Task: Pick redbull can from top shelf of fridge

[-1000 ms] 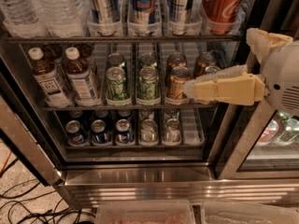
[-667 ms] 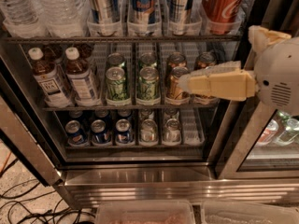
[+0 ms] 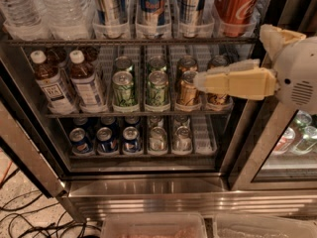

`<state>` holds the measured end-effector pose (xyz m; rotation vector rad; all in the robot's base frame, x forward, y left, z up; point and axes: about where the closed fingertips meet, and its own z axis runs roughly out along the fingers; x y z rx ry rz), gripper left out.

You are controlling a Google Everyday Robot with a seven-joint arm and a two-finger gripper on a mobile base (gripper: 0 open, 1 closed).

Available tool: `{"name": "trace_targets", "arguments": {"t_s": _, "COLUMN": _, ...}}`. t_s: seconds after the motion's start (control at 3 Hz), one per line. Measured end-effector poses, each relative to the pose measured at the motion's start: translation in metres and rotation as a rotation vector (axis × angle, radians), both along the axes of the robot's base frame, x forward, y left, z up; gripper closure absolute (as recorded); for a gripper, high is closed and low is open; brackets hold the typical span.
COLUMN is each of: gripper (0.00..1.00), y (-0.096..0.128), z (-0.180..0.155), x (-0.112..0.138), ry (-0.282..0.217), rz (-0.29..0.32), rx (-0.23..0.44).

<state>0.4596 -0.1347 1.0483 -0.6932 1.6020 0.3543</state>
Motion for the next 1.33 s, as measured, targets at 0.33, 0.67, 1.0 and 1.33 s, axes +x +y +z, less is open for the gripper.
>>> {"name": "trace_targets", "arguments": {"t_s": 0.33, "gripper": 0.00, "y": -0.001, "z": 0.000, "x": 0.003, "ry": -0.008, "rz": 0.067, "rx": 0.008}}
{"name": "trace_targets", "arguments": {"t_s": 0.67, "gripper": 0.00, "y": -0.002, "z": -0.001, "x": 0.003, "ry": -0.010, "rz": 0.068, "rx": 0.010}}
{"name": "trace_targets", "arguments": {"t_s": 1.0, "gripper": 0.00, "y": -0.008, "z": -0.001, "x": 0.014, "ry": -0.017, "rz": 0.087, "rx": 0.057}}
{"name": "trace_targets", "arguments": {"t_s": 1.33, "gripper": 0.00, "y": -0.008, "z": 0.002, "x": 0.035, "ry": -0.033, "rz": 0.096, "rx": 0.097}}
